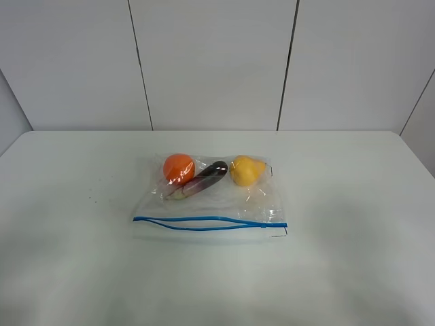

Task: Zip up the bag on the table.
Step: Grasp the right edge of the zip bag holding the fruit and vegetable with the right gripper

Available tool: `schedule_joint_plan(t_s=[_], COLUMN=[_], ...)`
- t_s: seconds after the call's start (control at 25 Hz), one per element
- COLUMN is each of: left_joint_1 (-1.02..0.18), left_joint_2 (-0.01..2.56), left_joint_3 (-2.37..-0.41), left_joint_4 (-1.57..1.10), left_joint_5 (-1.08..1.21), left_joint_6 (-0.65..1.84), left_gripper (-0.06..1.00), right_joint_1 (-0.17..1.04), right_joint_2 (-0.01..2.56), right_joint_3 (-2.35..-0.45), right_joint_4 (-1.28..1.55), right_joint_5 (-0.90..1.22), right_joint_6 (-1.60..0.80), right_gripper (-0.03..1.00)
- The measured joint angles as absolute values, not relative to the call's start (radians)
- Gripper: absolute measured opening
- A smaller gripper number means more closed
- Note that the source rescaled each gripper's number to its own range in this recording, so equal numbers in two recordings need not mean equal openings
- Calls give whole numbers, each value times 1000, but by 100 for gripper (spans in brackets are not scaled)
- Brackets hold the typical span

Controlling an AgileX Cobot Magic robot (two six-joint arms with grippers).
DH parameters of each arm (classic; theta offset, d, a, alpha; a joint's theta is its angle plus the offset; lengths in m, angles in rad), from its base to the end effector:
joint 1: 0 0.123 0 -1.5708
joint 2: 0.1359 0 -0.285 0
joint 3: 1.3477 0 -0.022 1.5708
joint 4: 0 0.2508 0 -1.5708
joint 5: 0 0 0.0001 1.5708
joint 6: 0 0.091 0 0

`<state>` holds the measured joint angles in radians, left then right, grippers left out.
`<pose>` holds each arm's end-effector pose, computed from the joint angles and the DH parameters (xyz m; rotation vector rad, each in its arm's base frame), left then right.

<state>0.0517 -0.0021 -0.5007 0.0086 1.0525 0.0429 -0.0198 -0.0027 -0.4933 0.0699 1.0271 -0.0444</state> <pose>-0.0049 0.0004 0.2781 -0.0093 2.0340 0.0698 -0.0031 0.0055 0.2783 -0.0264 2.0129 0.0424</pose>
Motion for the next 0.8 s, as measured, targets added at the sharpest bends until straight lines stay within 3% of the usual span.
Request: schedule_joint_plan(t_s=[0.36, 0.8], left_joint_1=[52, 52], left_joint_2=[-2, -2], left_joint_3=[-501, -501], left_joint_4=[9, 9], left_joint_5=[1052, 1052], left_joint_6=[43, 43], left_gripper=[92, 92], right_joint_1=[-20, -20], right_joint_2=[53, 770], right_joint_3=[-528, -819], right_joint_4=[81, 181], right_joint_5=[1027, 973], right_joint_6=[-44, -44], right_gripper=[100, 100])
